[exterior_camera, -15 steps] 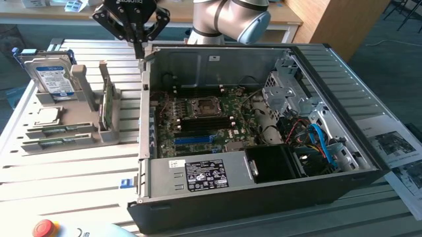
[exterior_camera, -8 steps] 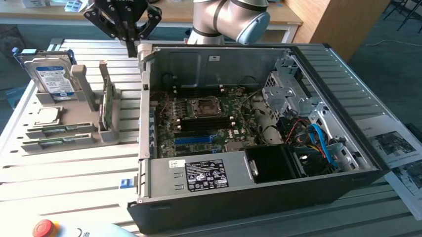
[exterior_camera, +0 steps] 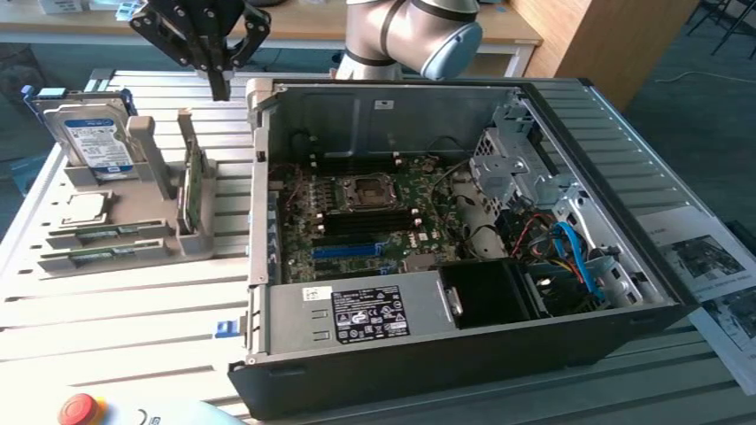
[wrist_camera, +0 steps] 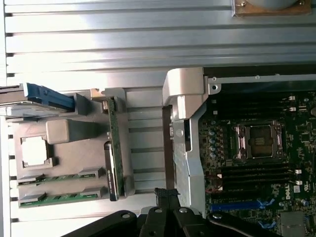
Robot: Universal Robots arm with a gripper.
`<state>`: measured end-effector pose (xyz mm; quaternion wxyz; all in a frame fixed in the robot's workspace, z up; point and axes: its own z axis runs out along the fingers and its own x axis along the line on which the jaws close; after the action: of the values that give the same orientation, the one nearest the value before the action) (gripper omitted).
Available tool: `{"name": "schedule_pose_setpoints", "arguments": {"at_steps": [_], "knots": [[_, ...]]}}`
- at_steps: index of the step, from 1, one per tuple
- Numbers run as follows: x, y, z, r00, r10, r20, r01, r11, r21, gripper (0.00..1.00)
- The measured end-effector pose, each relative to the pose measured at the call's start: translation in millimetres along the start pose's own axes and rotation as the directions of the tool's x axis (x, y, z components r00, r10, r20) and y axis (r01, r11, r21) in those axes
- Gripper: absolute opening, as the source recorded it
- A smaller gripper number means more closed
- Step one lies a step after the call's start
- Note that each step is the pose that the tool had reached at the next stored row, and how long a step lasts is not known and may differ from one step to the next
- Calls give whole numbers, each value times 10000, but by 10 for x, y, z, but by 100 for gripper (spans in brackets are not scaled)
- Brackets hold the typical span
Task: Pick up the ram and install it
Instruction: 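Reach for the ram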
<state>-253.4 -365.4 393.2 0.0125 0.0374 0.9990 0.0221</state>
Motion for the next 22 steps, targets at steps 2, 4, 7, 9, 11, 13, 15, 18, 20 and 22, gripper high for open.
{"name": "schedule_pose_setpoints", "arguments": {"at_steps": [2, 4, 7, 9, 11, 13, 15, 18, 20, 22], "knots": [[48, 4, -1, 10000, 1, 0, -1, 10000, 0, 10], [93, 7, -2, 10000, 2, 0, -2, 10000, 0, 10], [161, 12, -3, 10000, 0, -1, 0, 10000, 0, 10], [205, 16, -4, 10000, 0, 0, 0, 10000, -1, 10], [246, 20, -5, 10000, 1, -1, -1, 10000, 0, 10], [284, 23, -6, 10000, 2, -1, -2, 10000, 0, 10], [312, 23, -6, 10000, 1, 0, -1, 10000, -1, 10], [361, 23, -8, 10000, 0, -1, 0, 10000, 0, 10], [396, 24, -8, 10000, 0, 0, 0, 10000, -1, 10], [433, 26, -9, 10000, 1, 0, -1, 10000, 0, 10]]}}
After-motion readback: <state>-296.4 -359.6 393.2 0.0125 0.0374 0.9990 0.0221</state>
